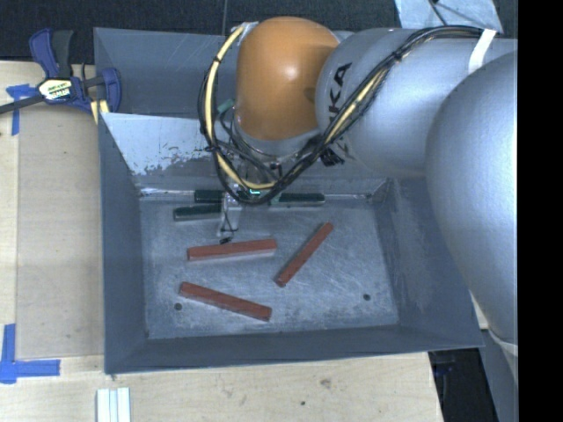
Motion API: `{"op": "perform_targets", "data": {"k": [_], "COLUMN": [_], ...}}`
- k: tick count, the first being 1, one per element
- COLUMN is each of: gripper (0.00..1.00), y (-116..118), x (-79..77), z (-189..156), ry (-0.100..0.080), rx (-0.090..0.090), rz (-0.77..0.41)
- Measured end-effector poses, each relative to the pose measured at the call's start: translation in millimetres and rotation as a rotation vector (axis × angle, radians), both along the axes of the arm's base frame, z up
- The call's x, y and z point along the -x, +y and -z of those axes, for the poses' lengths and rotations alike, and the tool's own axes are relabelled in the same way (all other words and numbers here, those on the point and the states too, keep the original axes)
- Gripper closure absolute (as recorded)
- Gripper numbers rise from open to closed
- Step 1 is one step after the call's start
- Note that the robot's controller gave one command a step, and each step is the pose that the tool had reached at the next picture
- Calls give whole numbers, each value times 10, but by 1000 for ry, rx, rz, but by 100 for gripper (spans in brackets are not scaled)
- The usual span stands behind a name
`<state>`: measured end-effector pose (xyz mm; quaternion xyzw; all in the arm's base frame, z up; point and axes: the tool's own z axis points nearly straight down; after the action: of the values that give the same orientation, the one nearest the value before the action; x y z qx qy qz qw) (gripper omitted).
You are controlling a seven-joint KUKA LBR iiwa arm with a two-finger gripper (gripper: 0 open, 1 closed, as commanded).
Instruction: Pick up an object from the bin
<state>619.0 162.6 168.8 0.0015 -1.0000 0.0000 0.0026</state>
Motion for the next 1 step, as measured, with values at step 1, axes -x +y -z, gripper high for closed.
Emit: {"op": "perform_targets", "data": {"k": [1], "gripper": [0], "y": [-151], "x": [140], "z": [996], "ry": [-5], "rx": [-4], "rz": [27]}}
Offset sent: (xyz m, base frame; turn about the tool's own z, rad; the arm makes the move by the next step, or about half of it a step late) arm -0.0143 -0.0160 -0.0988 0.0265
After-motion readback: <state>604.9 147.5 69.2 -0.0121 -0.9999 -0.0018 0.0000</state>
